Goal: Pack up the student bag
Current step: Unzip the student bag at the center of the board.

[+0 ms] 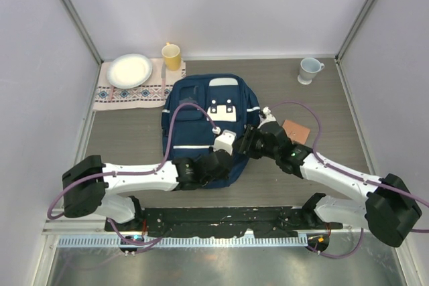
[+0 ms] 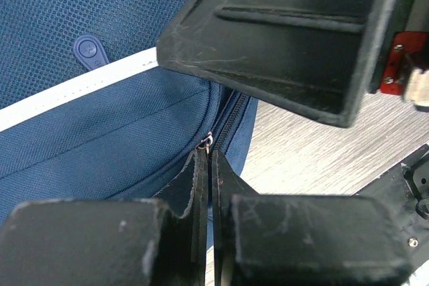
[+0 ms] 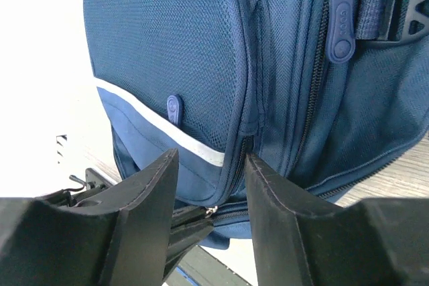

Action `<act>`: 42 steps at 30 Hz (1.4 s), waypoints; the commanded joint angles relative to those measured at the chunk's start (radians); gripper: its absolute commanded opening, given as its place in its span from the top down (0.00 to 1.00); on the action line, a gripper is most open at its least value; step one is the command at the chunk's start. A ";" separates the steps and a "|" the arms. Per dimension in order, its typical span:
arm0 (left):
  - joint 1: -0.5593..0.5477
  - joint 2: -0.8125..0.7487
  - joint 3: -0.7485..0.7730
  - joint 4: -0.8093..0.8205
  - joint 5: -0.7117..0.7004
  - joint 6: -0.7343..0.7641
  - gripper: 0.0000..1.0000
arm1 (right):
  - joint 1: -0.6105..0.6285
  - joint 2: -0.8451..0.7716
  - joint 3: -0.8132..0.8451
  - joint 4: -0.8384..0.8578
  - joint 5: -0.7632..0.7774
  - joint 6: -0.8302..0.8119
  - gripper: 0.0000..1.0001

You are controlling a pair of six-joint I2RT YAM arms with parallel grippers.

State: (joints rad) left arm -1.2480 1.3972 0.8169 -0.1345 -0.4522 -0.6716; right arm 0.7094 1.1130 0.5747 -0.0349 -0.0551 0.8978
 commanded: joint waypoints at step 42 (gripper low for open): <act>0.116 -0.121 -0.059 -0.131 -0.071 -0.008 1.00 | -0.186 -0.013 0.162 -0.158 0.021 -0.103 0.42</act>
State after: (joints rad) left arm -1.1320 1.2877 0.7464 -0.4007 -0.6079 -0.7300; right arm 0.5301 1.2472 0.7868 -0.2020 -0.0536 0.7376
